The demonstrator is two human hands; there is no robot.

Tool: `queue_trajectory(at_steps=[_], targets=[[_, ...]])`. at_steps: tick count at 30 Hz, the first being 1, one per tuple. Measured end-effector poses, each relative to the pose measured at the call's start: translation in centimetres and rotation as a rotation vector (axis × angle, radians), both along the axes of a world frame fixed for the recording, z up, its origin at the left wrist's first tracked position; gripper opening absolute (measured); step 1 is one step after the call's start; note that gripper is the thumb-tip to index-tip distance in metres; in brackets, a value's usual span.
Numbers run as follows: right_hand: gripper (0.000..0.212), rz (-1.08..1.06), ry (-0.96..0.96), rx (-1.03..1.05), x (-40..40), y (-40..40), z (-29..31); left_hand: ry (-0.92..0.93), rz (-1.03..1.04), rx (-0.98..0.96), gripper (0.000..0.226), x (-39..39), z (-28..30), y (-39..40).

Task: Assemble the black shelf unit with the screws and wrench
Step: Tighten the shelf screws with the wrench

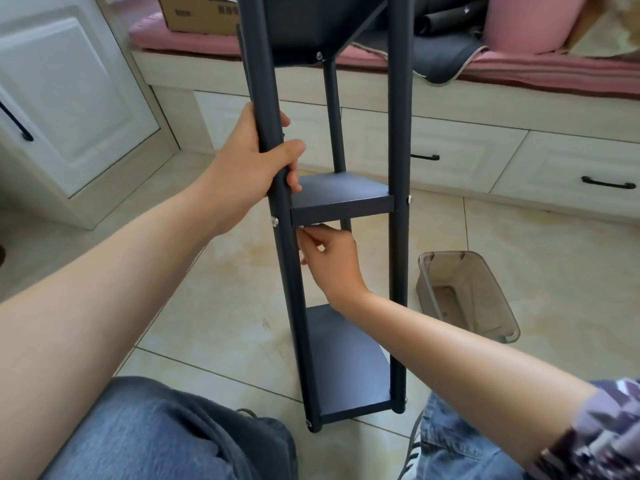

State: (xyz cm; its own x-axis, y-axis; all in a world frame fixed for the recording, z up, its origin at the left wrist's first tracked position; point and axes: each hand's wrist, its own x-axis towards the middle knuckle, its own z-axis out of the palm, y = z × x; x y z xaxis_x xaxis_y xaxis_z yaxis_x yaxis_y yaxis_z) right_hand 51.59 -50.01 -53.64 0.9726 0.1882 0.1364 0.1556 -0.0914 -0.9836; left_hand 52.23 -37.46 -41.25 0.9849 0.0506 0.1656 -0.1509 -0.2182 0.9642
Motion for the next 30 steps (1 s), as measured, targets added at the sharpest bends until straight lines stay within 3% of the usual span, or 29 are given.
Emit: queue_trajectory(at_steps=[4, 11, 14, 16, 23, 30], targets=[[0.035, 0.080, 0.094, -0.104, -1.6, -2.0, 1.0, 0.009, 0.030, -0.023, 0.022, 0.0, 0.0, -0.3], [0.022, 0.289, 0.182, -0.501, -3.1, -7.0, 4.7, 0.046, 0.073, -0.091, 0.015, -0.4, 0.1, -0.7], [0.030, 0.348, 0.191, -0.616, -2.8, -10.3, 7.7, 0.035, 0.105, -0.121, 0.013, -0.8, 0.1, -1.1], [0.024, 0.404, 0.192, -0.654, -2.2, -12.3, 9.7, 0.019, 0.135, -0.140, 0.013, -0.9, 0.1, -1.5], [0.018, 0.359, 0.206, -0.560, 0.9, -18.0, 11.1, -0.069, 0.358, -0.153, 0.016, -0.1, -1.1, -3.1], [0.019, 0.152, 0.479, -0.321, 5.0, -22.4, 2.9, -0.167, 0.564, -0.083, 0.016, 1.1, -1.5, -4.3]])
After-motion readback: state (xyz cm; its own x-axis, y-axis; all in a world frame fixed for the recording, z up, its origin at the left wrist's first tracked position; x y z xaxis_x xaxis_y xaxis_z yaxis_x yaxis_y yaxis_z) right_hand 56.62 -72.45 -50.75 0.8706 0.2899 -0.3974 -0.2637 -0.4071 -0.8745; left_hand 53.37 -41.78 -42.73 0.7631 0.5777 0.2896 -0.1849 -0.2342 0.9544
